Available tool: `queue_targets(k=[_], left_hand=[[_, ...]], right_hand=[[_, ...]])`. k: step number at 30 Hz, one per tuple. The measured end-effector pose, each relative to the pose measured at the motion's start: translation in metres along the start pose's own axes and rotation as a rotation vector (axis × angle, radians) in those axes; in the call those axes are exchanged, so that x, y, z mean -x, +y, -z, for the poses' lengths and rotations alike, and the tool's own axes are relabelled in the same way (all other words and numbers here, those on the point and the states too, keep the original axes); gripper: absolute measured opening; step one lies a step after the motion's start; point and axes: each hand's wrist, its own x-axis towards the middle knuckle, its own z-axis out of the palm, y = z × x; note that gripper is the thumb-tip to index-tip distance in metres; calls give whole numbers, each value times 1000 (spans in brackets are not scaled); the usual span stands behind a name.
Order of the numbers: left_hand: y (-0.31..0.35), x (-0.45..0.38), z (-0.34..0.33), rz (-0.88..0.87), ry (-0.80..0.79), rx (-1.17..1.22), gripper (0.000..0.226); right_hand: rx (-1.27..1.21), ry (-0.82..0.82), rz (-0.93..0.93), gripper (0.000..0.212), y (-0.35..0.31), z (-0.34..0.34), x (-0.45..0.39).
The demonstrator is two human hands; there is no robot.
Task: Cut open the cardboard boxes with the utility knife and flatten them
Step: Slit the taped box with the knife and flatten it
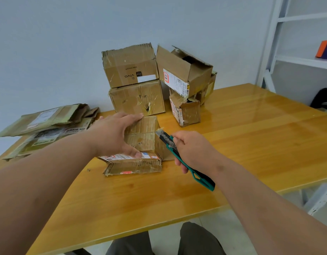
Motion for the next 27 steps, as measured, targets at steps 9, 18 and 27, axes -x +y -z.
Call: queue_targets(k=[9, 18, 27], left_hand=[[-2, 2, -2, -19, 11, -28, 123], [-2, 5, -3, -27, 19, -30, 123], [-4, 6, -4, -39, 17, -53, 125]], right_hand=[[-124, -49, 14, 39, 8, -6, 19], [-195, -120, 33, 28, 13, -7, 26], [-167, -161, 45, 35, 15, -2, 27]])
